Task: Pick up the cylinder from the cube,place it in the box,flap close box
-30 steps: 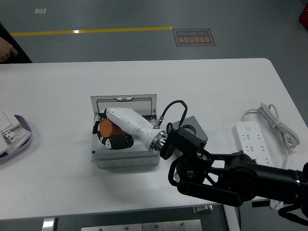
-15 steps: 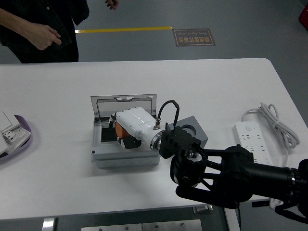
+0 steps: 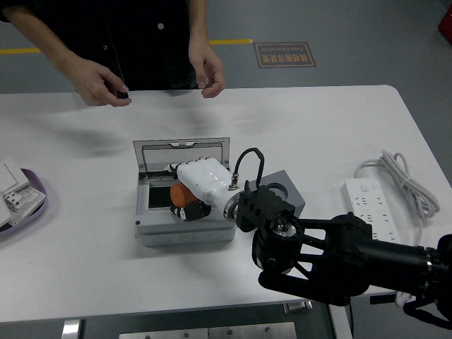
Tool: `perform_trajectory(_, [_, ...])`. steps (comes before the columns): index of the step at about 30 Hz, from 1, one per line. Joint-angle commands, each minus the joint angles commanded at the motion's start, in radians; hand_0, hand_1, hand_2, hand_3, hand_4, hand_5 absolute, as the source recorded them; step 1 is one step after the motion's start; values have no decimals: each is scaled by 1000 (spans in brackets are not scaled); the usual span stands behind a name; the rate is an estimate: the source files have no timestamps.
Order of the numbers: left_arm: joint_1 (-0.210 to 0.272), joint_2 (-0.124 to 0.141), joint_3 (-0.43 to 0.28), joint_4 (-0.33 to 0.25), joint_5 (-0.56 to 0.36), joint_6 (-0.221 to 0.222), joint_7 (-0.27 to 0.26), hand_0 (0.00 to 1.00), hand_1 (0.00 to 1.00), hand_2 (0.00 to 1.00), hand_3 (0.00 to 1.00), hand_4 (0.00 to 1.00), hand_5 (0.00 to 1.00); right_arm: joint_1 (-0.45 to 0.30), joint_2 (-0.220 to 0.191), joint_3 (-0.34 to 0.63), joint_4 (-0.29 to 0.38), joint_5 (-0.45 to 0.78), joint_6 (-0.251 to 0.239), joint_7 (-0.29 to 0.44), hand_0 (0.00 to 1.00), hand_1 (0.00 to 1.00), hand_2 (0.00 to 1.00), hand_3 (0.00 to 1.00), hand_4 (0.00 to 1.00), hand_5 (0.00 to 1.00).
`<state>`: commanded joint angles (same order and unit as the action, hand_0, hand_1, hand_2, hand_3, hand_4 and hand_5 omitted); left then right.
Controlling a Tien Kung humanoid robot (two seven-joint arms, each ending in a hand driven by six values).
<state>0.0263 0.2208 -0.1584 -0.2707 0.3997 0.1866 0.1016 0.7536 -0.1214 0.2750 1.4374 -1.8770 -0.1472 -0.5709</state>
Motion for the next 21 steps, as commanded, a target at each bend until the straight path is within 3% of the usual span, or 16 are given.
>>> perform_trajectory(4, [0, -1, 1, -1, -1, 0, 0, 514, 567, 564, 609, 725, 177, -9, -5, 9, 9, 12, -12, 11, 850, 756, 781, 864, 854, 217])
perform_trajectory(5, [0, -1, 2, -1, -1, 0, -1, 514, 566, 563, 607, 723, 178, -13, -8, 13, 14, 25, -22, 18, 853, 760, 782, 885, 906, 245])
perform_trajectory(16, [-1, -4, 9, -3, -8, 0, -3, 514, 566, 563, 608, 722, 177, -54, -98, 126, 197, 278, -197, 183, 850, 759, 781, 885, 905, 243])
perform_trajectory(17, [-2, -3, 8, -3, -7, 0, -2, 514, 567, 563, 608, 721, 177, -46, -105, 134, 204, 296, -207, 192, 822, 736, 757, 848, 886, 239])
perform_trajectory(21, [-5, 1, 7, -3, -4, -1, -2, 514, 567, 563, 608, 721, 177, 6, -127, 156, 173, 358, -235, 218, 822, 736, 757, 848, 886, 239])
